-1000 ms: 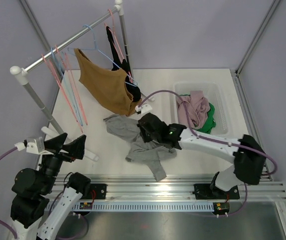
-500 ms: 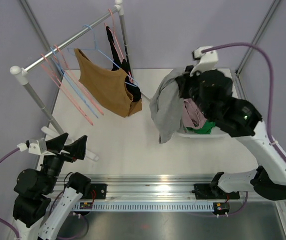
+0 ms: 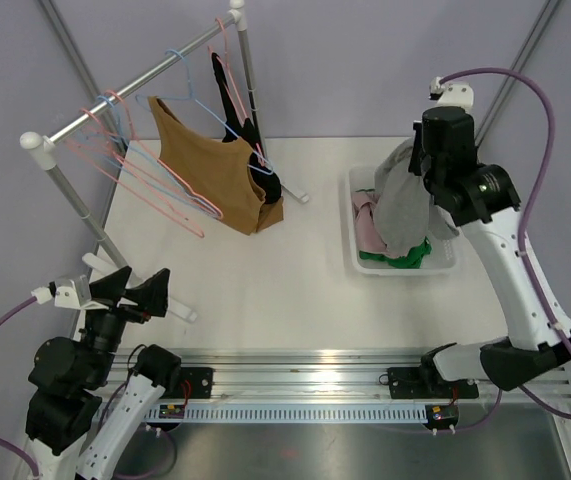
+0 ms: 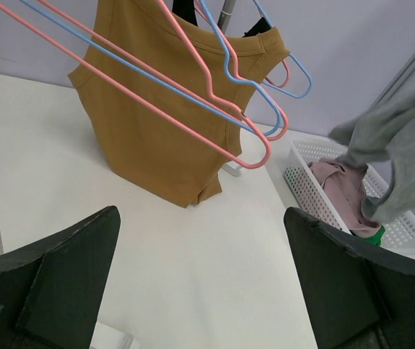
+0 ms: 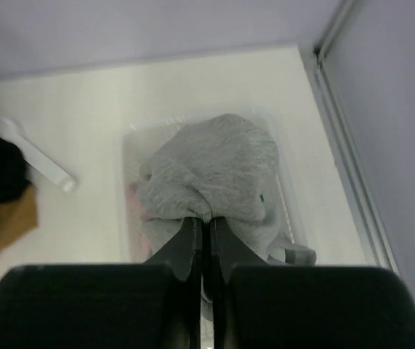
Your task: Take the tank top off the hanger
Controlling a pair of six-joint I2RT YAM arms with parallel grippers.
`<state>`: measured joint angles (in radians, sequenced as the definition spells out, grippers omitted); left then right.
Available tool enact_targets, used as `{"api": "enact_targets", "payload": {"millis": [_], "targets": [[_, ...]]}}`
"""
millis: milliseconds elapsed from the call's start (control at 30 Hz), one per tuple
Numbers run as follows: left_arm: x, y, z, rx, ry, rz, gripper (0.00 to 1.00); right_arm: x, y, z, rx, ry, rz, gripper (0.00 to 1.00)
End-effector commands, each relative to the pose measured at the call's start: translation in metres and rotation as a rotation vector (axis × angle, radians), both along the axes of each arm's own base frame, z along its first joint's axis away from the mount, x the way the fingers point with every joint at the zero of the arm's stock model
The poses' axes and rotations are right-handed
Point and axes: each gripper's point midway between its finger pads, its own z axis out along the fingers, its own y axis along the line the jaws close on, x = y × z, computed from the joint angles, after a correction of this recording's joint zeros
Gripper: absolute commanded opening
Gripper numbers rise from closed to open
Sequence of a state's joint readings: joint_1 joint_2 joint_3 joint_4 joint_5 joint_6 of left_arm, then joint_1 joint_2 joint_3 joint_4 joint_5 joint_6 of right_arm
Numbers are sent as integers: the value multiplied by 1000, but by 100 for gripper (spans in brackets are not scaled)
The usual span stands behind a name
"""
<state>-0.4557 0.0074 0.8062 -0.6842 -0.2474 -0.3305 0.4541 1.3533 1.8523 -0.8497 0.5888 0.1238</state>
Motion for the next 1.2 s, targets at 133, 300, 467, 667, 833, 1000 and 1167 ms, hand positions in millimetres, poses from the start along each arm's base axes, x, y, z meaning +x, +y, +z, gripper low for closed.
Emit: {"api": "enact_targets", "payload": {"millis": [133, 300, 467, 667, 833, 1000, 1167], "targets": [[-11, 11, 14, -34, -74, 33, 99, 56, -18, -197, 175, 394, -21, 0], [-7, 30, 10, -61, -20, 142, 99, 65, -15, -319, 205, 685, -43, 4], [-11, 8, 43, -56, 44, 24, 99, 62, -17, -333, 213, 736, -87, 13], [-5, -37, 101, -55, 45, -190, 99, 56, -31, -233, 220, 563, -142, 67], [14, -75, 139, -98, 58, -329, 99, 39, -41, -146, 236, 388, -155, 99], [62, -84, 169, -104, 133, -248, 99, 12, 4, -104, 423, 262, 104, 99], [107, -71, 184, -88, 202, -53, 99, -18, 35, -91, 556, 251, 268, 99]]}}
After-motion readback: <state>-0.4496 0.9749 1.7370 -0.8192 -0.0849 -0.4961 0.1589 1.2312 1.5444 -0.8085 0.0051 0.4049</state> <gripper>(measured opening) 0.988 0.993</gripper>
